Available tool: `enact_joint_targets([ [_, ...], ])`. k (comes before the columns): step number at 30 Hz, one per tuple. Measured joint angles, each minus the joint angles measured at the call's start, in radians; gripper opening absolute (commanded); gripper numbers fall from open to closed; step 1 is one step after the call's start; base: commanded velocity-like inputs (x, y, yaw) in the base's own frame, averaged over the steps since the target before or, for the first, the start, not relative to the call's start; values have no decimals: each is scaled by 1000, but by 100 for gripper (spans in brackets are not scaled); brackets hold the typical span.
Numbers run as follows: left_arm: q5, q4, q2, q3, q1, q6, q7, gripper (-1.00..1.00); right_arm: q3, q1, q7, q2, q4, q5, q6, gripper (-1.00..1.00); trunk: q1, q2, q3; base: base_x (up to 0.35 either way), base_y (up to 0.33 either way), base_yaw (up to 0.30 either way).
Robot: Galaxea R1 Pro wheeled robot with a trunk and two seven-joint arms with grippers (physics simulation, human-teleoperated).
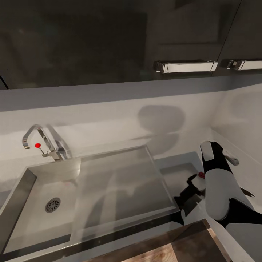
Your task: In the kitchen, take the Vidalia onion out of the sink, dice it on the chopping board with the paring knife, put the diced onion into the bowl on the countertop, then place both the paring knife and the chopping board into the sink.
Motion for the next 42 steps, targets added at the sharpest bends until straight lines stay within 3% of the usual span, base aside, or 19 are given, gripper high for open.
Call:
enact_joint_targets([
  [13, 0, 5, 0, 0, 0, 0, -1, 100, -49, 0, -71, 0, 0, -1, -40, 100, 0, 0, 0, 0, 0, -3],
  [30, 0, 19, -1, 0, 0, 0, -1, 100, -51, 0, -66, 3, 1, -1, -40, 100, 0, 0, 0, 0, 31, -232],
  [42, 0, 22, -2, 0, 0, 0, -1, 100, -50, 0, -63, 13, 20, -3, -40, 100, 0, 0, 0, 0, 6, -33],
])
